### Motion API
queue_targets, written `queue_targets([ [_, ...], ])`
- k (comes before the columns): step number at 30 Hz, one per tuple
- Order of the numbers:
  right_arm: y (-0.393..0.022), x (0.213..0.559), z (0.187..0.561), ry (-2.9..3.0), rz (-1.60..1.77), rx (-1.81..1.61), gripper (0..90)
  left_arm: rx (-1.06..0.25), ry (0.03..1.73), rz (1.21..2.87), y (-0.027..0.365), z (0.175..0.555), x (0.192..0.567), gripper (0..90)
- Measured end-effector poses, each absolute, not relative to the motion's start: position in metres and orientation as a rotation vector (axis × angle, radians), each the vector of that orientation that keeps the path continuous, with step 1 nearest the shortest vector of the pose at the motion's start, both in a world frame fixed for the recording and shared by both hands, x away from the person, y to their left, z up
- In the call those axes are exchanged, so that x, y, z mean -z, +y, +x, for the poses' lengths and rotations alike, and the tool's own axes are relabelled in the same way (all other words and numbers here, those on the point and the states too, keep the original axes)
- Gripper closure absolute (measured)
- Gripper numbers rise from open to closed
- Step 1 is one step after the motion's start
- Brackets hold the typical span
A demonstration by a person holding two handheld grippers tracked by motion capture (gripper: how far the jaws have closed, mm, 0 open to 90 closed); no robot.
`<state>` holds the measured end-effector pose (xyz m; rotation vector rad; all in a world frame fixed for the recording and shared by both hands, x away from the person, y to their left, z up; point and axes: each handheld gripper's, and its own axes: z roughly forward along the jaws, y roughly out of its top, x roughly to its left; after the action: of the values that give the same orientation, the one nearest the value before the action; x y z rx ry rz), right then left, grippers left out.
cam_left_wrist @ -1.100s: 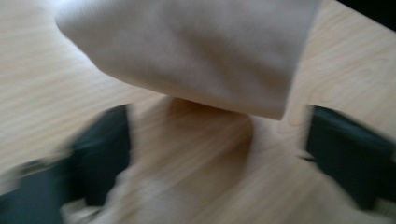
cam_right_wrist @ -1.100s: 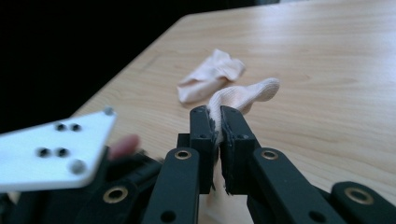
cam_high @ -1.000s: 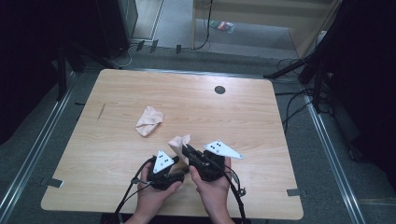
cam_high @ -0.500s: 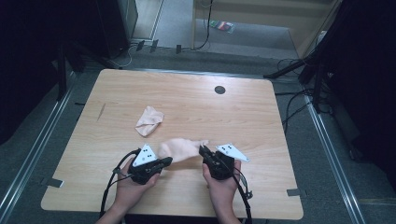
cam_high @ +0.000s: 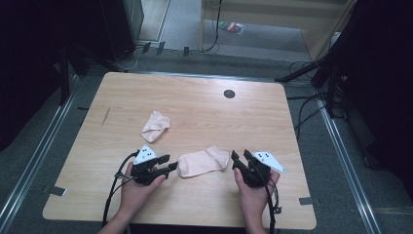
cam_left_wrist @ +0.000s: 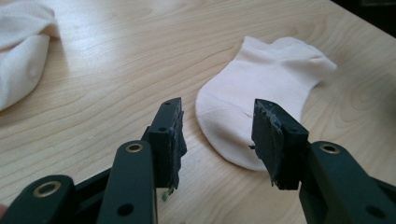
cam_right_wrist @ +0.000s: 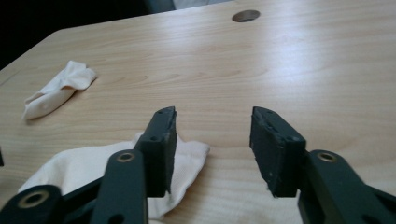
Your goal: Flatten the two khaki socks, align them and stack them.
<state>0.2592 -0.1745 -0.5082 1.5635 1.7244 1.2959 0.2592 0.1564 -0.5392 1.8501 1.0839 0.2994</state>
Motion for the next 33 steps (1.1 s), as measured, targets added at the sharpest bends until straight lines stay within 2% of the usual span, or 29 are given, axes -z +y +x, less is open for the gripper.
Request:
queue_targets([
  [2,-0.175,0.511,0.272,1.825,1.523,-1.286,53.9,-0.293,1.116,1.865,0.151,0.264,0.542,52.5],
  [4,-0.171,0.519,0.284,1.923,1.536,-1.234,51.2,-0.305,1.146,1.901,0.145,0.268,0.546,51.0],
  [6,-0.166,0.529,0.295,1.980,1.578,-1.213,48.0,-0.353,1.173,1.919,0.139,0.269,0.549,44.0],
  [10,-0.159,0.540,0.301,1.995,1.617,-1.188,45.6,-0.360,1.158,1.927,0.133,0.270,0.549,42.8],
  [13,-0.153,0.543,0.301,2.006,1.613,-1.148,48.8,-0.367,1.145,1.961,0.129,0.271,0.549,49.3],
  [15,-0.145,0.546,0.299,2.031,1.576,-1.097,61.5,-0.389,1.120,1.996,0.123,0.271,0.548,55.3],
  [16,-0.145,0.546,0.299,2.031,1.576,-1.097,61.5,-0.389,1.120,1.996,0.123,0.271,0.548,58.9],
  [17,-0.143,0.547,0.297,2.035,1.550,-1.080,67.1,-0.408,1.106,2.031,0.120,0.271,0.549,58.9],
  [18,-0.139,0.548,0.294,2.046,1.512,-1.054,81.2,-0.417,1.091,2.044,0.118,0.270,0.549,67.1],
  [20,-0.139,0.548,0.293,2.055,1.497,-1.069,86.1,-0.395,1.073,2.067,0.116,0.270,0.548,76.1],
  [22,-0.138,0.546,0.291,2.055,1.487,-1.080,87.5,-0.377,1.058,2.075,0.116,0.270,0.547,85.4],
  [24,-0.140,0.543,0.289,2.045,1.486,-1.112,87.9,-0.386,1.043,2.086,0.117,0.269,0.547,89.8],
  [33,-0.152,0.522,0.268,1.950,1.455,-1.346,87.8,-0.415,1.050,2.030,0.144,0.265,0.533,90.0],
])
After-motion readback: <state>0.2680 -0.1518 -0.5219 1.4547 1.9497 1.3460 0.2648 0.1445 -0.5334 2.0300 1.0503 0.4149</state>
